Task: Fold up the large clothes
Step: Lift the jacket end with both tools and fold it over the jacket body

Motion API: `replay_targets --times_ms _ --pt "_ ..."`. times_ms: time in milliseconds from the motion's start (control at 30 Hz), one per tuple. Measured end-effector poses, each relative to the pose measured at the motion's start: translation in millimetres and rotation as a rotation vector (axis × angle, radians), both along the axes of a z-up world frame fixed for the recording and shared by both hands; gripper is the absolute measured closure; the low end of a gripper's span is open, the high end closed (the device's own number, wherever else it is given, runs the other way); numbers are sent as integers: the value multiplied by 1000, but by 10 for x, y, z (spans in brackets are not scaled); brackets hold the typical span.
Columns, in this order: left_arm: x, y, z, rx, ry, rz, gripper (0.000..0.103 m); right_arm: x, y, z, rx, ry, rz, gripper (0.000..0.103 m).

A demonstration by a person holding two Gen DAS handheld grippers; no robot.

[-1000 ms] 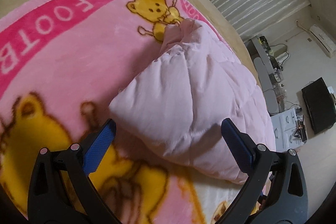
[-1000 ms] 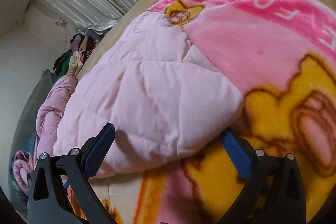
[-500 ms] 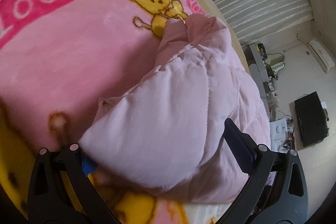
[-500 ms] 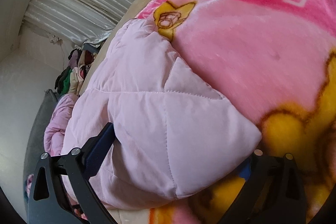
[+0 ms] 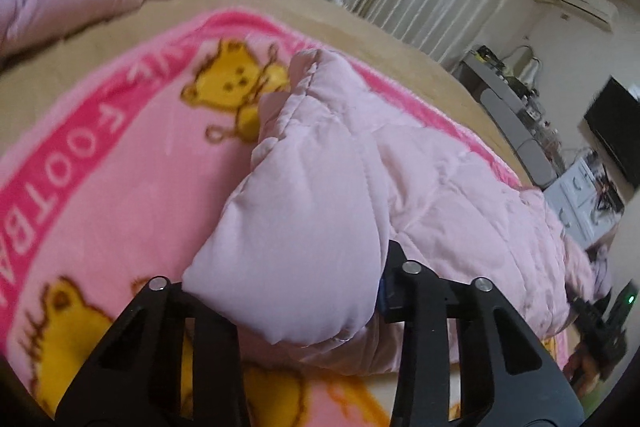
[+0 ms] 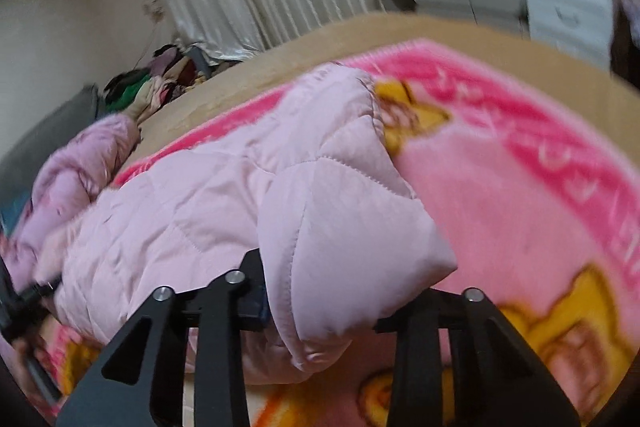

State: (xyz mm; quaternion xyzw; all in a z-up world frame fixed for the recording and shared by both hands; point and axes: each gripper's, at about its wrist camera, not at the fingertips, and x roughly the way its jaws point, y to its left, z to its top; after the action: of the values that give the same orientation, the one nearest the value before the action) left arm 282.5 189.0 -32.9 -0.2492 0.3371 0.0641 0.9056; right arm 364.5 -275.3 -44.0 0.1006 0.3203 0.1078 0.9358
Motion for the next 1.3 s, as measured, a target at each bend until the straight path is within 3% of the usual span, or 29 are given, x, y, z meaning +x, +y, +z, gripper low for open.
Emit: replay_targets --times_ms 233,533,1000,1300 --pt "-226 -259 399 120 -53 -47 76 -187 126 389 -105 -118 76 77" --pt "-601 -291 498 150 -68 -49 77 -585 45 574 -137 -188 161 77" --pt "-1346 -438 461 176 -67 -38 76 -1326 -156 542 -132 -198 206 77" --pt "-1659 -478 284 189 -8 -27 75 -1571 -281 373 -144 -136 196 77"
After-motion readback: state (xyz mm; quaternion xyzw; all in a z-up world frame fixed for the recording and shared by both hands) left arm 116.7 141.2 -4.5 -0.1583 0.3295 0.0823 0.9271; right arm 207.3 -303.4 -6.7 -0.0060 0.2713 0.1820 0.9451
